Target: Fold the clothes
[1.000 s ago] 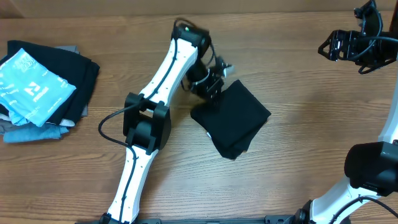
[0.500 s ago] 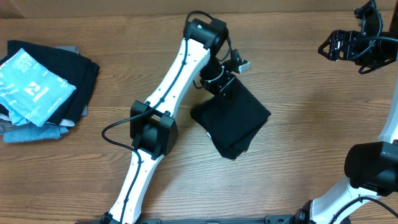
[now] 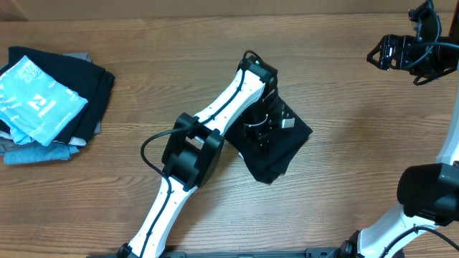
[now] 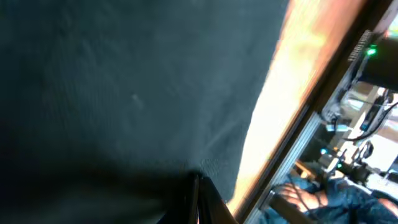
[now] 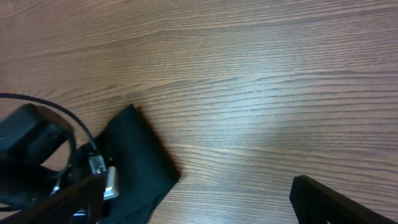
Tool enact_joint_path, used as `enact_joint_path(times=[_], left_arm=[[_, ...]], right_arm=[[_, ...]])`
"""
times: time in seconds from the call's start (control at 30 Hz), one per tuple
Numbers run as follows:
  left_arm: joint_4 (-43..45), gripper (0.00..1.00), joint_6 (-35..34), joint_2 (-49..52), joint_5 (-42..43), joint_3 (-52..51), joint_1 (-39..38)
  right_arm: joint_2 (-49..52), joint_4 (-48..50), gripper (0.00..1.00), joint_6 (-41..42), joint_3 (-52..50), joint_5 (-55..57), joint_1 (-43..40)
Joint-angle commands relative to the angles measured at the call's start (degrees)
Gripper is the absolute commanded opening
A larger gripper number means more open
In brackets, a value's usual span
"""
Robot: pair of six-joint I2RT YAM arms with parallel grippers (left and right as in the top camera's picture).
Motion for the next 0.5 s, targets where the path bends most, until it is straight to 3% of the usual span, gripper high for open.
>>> enact_joint_path(times=[0.0, 0.1, 0.2, 0.47], left_arm=[[6.10, 0.04, 4.37, -0.94, 1.55, -7.58, 0.02], [11.87, 0.04, 4.35, -0.94, 1.53, -14.51, 0.02], [11.21, 0.04, 4.13, -0.98, 1.55, -14.27, 0.26], [-2.01, 0.05, 4.20, -2.14, 1.31, 9.29, 2.08]], right_arm=[[-0.09, 0.11, 1.00, 0.26, 0.09, 0.09, -0.07], [-0.09, 0.11, 1.00, 0.26, 0.09, 0.09, -0.07], [-0.09, 0.11, 1.00, 0.26, 0.09, 0.09, -0.07], [-0.09, 0.09, 1.00, 0.26, 0.09, 0.09, -0.07]])
